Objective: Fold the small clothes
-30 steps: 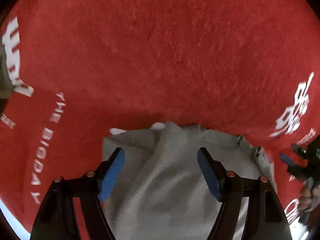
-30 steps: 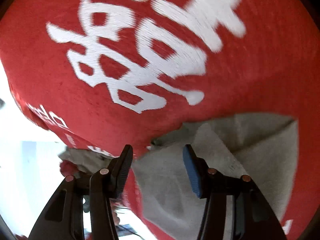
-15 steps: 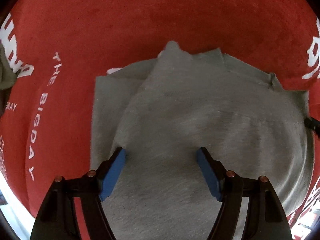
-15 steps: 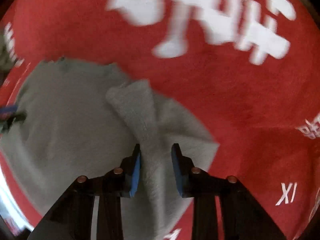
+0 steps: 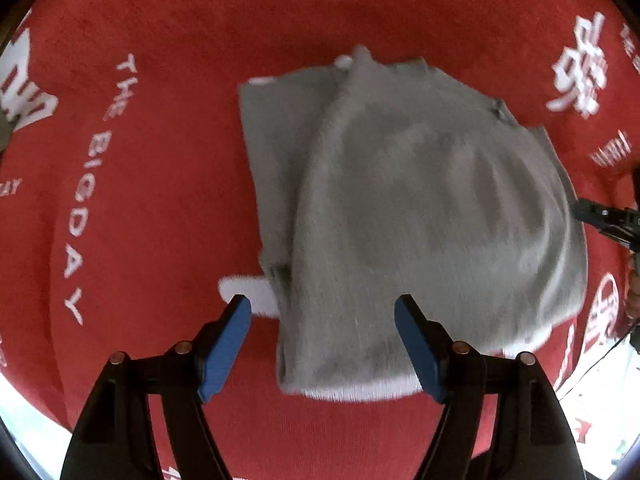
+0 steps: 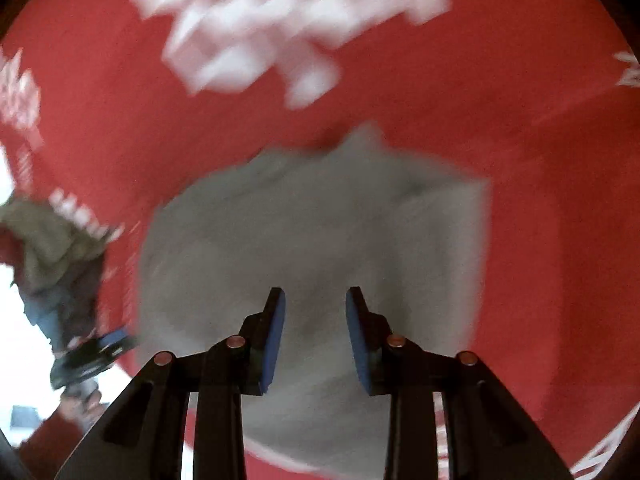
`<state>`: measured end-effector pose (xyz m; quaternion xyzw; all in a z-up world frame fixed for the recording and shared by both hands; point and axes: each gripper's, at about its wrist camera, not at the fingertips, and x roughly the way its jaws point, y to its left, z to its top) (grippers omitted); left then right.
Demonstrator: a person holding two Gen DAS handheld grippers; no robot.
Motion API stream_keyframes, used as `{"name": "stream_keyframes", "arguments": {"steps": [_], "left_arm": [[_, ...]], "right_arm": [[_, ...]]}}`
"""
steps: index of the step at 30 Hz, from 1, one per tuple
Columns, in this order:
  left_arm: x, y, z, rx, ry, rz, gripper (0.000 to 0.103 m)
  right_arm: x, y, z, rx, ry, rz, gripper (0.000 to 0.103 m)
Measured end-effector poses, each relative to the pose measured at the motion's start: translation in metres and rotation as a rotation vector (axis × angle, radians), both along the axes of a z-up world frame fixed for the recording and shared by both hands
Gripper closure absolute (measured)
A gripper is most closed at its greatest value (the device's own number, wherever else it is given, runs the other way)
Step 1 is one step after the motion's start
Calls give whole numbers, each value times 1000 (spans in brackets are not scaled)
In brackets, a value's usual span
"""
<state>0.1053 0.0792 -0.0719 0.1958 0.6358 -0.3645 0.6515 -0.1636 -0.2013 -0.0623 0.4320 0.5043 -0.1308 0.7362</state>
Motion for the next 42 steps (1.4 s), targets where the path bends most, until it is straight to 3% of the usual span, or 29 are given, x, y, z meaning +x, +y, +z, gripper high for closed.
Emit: {"name": "stream_keyframes", "arguments": {"steps": [2, 4, 7, 9, 10, 11, 13, 15, 18, 24, 31, 32, 34, 42], "left_arm": [[-3, 6, -5, -27, 28, -16, 29], [-8, 9, -6, -57, 61, -38, 41], [-12, 14, -9, -58, 86, -71, 45], [-9, 21, -12, -77, 101, -80, 55], [-8, 23, -13, -81, 106, -82, 61], [-8, 22, -12, -89, 112, -85, 78], [-5, 19, -15, -102, 150, -87, 97], [-4, 16, -16, -105, 151, -91, 97], [-10, 28, -7, -112, 87, -120, 97], [-6, 64, -26, -99, 121, -50, 96], [-16, 56, -8, -30, -16, 16, 96], [-16, 56, -6, -22, -23, 25, 96], [-17, 57, -3, -12, -34, 43, 96], [-16, 52, 2, 45, -60, 94, 96]], "right_arm": [[20, 36, 0, 13, -7, 80, 68], [25, 63, -6, 8, -2, 136, 68], [38, 99, 0, 25, -6, 154, 68], [38, 112, -3, 36, -9, 159, 68], [42, 124, 2, 31, -7, 161, 68], [46, 131, 2, 28, 1, 159, 68], [51, 127, -2, 38, 11, 143, 68], [59, 132, -1, 48, 19, 131, 68], [68, 142, 6, 39, 23, 141, 68], [79, 165, -6, 61, 70, 175, 68], [88, 179, -16, 67, 104, 190, 68], [87, 179, -14, 58, 106, 193, 62], [88, 175, -9, 31, 108, 191, 56], [44, 89, 8, -146, 176, -19, 54]]}}
